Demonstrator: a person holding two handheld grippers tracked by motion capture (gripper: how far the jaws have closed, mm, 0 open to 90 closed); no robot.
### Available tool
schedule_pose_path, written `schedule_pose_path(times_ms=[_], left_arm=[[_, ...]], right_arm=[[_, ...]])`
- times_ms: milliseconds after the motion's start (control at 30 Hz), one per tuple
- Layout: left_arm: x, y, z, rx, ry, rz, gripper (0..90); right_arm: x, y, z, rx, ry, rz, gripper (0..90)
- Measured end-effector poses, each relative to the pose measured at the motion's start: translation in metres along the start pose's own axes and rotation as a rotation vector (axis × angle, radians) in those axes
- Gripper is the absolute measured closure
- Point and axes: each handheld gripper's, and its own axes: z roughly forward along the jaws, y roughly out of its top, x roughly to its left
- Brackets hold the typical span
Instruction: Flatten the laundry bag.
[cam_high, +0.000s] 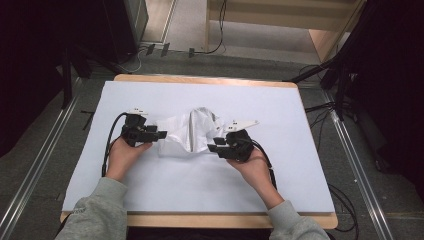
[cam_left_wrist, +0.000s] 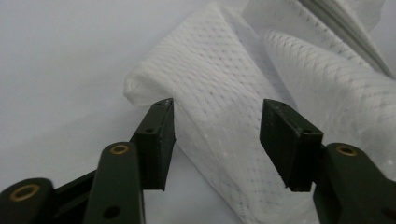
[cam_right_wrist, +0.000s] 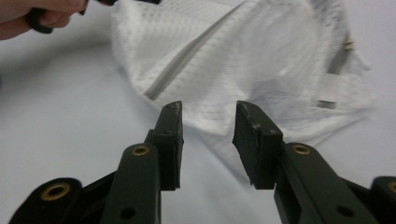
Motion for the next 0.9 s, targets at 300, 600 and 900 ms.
schedule_pose_path(times_ms=[300, 600, 900], left_arm=[[0.009, -0.005, 0.005, 0.038, -0.049, -0.055, 75.4], [0.005, -0.009, 0.002, 0.028, -0.059, -0.040, 90.0], [0.006, -0.015, -0.003, 0.021, -0.062, -0.054, 90.0]], right_arm=[[-0.026, 0.010, 0.016, 0.012, -0.070, 0.011, 55.0], [-0.041, 0.022, 0.043, 0.025, -0.078, 0.024, 44.6], [-0.043, 0.027, 0.061, 0.050, -0.062, 0.035, 84.4]])
